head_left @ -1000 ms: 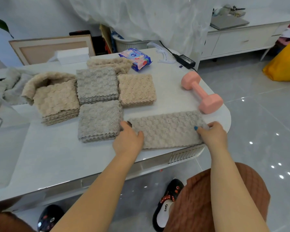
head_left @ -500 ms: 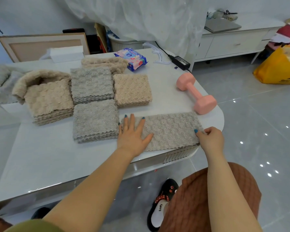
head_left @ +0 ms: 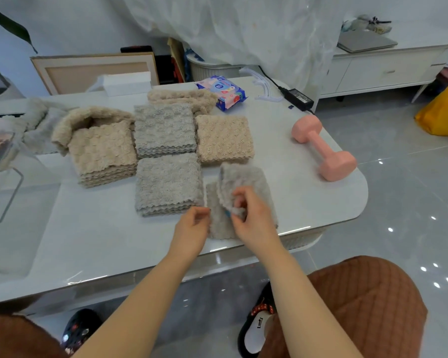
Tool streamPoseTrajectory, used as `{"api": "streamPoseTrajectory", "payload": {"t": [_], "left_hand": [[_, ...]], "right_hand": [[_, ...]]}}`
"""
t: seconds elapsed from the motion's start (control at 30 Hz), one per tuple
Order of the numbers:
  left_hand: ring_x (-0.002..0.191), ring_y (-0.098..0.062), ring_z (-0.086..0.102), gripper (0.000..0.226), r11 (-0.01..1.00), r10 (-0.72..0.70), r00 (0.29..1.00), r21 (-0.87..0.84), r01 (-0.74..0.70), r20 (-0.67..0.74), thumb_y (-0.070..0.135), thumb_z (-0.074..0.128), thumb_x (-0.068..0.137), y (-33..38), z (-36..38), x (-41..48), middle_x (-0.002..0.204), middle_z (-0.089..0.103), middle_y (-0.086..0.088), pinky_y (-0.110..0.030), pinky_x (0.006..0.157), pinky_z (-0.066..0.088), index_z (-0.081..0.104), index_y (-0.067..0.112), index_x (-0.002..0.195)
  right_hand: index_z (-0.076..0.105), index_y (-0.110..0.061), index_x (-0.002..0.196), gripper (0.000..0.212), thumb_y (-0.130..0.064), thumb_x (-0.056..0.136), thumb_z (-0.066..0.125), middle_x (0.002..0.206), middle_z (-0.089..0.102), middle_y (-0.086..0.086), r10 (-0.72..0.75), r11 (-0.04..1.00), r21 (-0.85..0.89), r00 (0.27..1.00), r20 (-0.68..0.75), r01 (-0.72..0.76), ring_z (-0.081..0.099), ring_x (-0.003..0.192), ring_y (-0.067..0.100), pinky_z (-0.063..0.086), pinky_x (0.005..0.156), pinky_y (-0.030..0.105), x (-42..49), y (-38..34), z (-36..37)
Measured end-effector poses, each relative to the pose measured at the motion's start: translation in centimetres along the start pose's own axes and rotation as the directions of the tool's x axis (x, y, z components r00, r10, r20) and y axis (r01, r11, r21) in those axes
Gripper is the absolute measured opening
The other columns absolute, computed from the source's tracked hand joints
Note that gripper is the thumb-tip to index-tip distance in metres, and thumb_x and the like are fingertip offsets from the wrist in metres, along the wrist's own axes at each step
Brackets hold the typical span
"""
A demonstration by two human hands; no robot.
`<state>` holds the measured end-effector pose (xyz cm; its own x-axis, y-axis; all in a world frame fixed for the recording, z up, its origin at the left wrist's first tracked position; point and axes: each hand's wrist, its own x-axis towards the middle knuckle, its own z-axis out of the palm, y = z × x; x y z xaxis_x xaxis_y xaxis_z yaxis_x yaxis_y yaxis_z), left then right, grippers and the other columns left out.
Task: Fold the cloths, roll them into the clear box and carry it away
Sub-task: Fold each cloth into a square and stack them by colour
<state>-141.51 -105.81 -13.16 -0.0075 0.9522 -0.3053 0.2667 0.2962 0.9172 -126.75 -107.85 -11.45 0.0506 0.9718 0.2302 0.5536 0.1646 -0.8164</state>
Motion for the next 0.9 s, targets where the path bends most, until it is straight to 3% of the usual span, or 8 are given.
{"api": "streamPoseTrajectory", "payload": {"t": [0.2,0.3,0.4,0.47,0.57,0.67,0.73,0.9], "left_hand": [[0.079,-0.014,0.062,0.02,0.968,-0.15,0.987,-0.195,0.157,0.052,0.005,0.044,0.097,0.0,-0.9,1.0,0.089,0.064,-0.006,-0.023,0.072,0.05,0.062,0.012,0.092],[0.076,-0.015,0.061,0.019,0.973,-0.155,0.987,-0.166,0.161,0.048,0.006,0.046,0.096,0.2,-0.7,1.0,0.086,0.063,-0.006,-0.022,0.071,0.051,0.064,0.009,0.094],[0.074,-0.014,0.059,0.015,0.978,-0.149,0.988,-0.143,0.154,0.046,0.012,0.05,0.096,0.6,-0.6,0.9,0.084,0.063,-0.005,-0.023,0.072,0.051,0.064,0.007,0.096],[0.075,-0.016,0.058,0.016,0.988,-0.132,0.991,-0.075,0.133,0.017,0.021,0.053,0.095,0.7,-0.2,0.8,0.079,0.063,-0.003,-0.03,0.077,0.051,0.064,0.01,0.09],[0.074,-0.017,0.058,0.029,0.99,-0.042,0.999,0.132,0.045,-0.019,0.043,0.058,0.089,1.1,1.0,0.1,0.085,0.06,-0.002,-0.031,0.074,0.047,0.059,0.014,0.085],[0.075,-0.017,0.051,0.034,0.934,0.023,0.999,0.356,-0.012,-0.028,0.046,0.065,0.083,1.4,2.2,-0.3,0.102,0.041,-0.001,-0.025,0.072,0.038,0.054,0.014,0.083],[0.072,-0.017,0.046,0.031,0.917,0.063,0.998,0.397,-0.048,-0.025,0.036,0.065,0.085,1.3,2.4,-0.2,0.102,0.038,-0.003,-0.024,0.067,0.033,0.048,0.015,0.07],[0.069,-0.016,0.041,0.035,0.97,0.131,0.982,0.22,-0.099,-0.137,0.023,0.055,0.093,0.4,1.2,-0.6,0.08,0.043,-0.003,-0.027,0.06,0.024,0.039,0.017,0.062]], "right_hand": [[0.051,-0.016,0.114,0.039,0.004,0.082,0.058,0.093,0.054,-0.006,0.091,0.995,-0.049,0.99,0.107,-0.086,0.051,0.084,0.002,0.038,0.071,0.007,-1.1,0.4,1.5],[0.052,-0.023,0.106,0.033,-0.004,0.082,0.065,0.089,0.059,-0.007,0.093,0.995,0.035,0.987,0.131,-0.098,0.057,0.084,0.004,0.046,0.077,0.016,-1.0,-0.2,1.0],[0.063,-0.016,0.095,0.011,-0.012,0.085,0.065,0.088,0.066,-0.004,0.081,0.986,0.156,0.986,-0.145,-0.058,0.061,0.084,0.008,0.051,0.078,0.023,-0.3,-0.5,-0.3],[0.065,-0.013,0.099,0.017,-0.014,0.089,0.052,0.098,0.066,-0.002,0.048,0.998,0.045,0.948,-0.315,-0.036,0.06,0.094,0.011,0.048,0.084,0.028,1.0,0.1,-1.6],[0.057,-0.019,0.127,0.045,-0.026,0.089,0.034,0.137,0.053,0.001,0.037,0.965,-0.258,0.998,-0.044,-0.047,0.037,0.136,0.024,0.03,0.107,0.038,3.1,2.1,-2.2],[0.024,-0.031,0.149,0.065,-0.049,0.089,0.005,0.159,0.015,-0.006,0.164,0.783,-0.621,0.951,0.262,0.037,0.0,0.147,0.02,0.007,0.115,0.048,3.0,3.9,-0.5],[0.011,-0.035,0.15,0.073,-0.055,0.083,-0.007,0.16,0.001,-0.008,0.214,0.711,-0.702,0.938,0.272,0.042,-0.008,0.147,0.019,0.002,0.114,0.051,2.8,4.7,0.1],[0.011,-0.039,0.149,0.049,-0.045,0.101,0.017,0.16,-0.003,-0.012,0.274,0.808,-0.578,0.942,0.195,-0.115,-0.01,0.146,0.014,-0.006,0.114,0.049,3.0,4.2,-0.1]]}}
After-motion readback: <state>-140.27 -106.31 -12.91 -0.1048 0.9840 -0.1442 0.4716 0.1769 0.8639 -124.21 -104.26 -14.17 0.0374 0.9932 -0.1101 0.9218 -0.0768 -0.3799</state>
